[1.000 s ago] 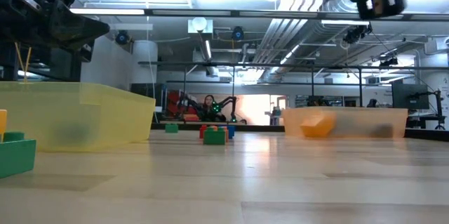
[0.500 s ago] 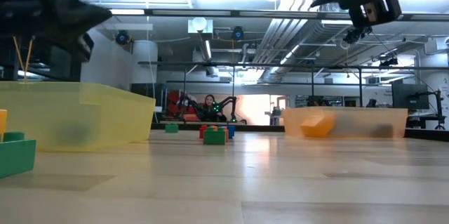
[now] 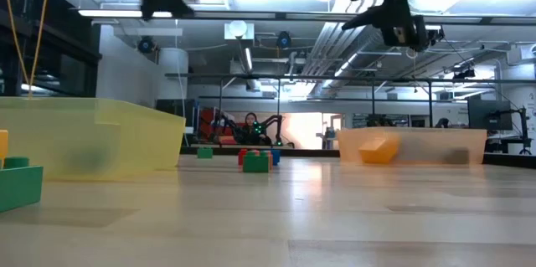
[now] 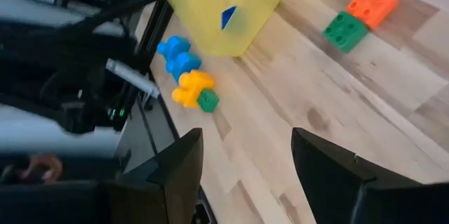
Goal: Sort blocks by size
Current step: Put the small red 4 stud game piece into the yellow bin
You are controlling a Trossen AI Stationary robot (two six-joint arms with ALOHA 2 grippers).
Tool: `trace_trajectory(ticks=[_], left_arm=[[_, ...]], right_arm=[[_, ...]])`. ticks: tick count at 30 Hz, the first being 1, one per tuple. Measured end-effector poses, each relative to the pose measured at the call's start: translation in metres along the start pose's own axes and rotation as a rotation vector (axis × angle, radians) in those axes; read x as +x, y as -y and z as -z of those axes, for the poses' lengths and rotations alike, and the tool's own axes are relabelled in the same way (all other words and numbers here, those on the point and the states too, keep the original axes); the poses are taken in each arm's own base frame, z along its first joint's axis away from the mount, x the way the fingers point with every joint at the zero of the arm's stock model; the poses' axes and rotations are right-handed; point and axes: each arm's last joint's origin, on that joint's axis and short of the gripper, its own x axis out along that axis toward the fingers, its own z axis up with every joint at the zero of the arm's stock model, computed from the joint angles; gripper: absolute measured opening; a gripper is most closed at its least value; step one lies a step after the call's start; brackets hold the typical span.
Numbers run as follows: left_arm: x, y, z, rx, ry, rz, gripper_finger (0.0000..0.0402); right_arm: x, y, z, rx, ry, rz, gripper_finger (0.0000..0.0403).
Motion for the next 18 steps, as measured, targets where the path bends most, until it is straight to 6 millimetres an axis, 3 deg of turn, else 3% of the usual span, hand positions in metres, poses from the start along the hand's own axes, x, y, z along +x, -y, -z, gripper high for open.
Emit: trace_trajectory(ticks=[3,7,10,14,18], left_arm=[[0.042,-0.009,-0.007,-0.007,-0.182,-0.062,0.0212],[0.097,-0.014,0.013,0.002,-0.4,-0.001,0.0226],[0.13,-0.014,0.028,0.077,-0.451,0.013,0.0227],[0.164,-0.014,0.045,0.184,-0.459,0.029,0.0226],[0.184,-0.008,0.059,0.343,-0.453,0.045,0.0226]], right_arm=[[-0.002,-0.001,-0.002,-0.035,-0.032,-0.031,0.0211],[-0.011,-0.011,0.008,-0.127,-0.037,-0.085,0.0211],[-0.023,-0.019,0.017,-0.162,-0.007,-0.114,0.0211],[-0.039,-0.026,0.028,-0.169,0.041,-0.118,0.0211],[-0.047,-0.027,0.037,-0.167,0.083,-0.086,0.0211]])
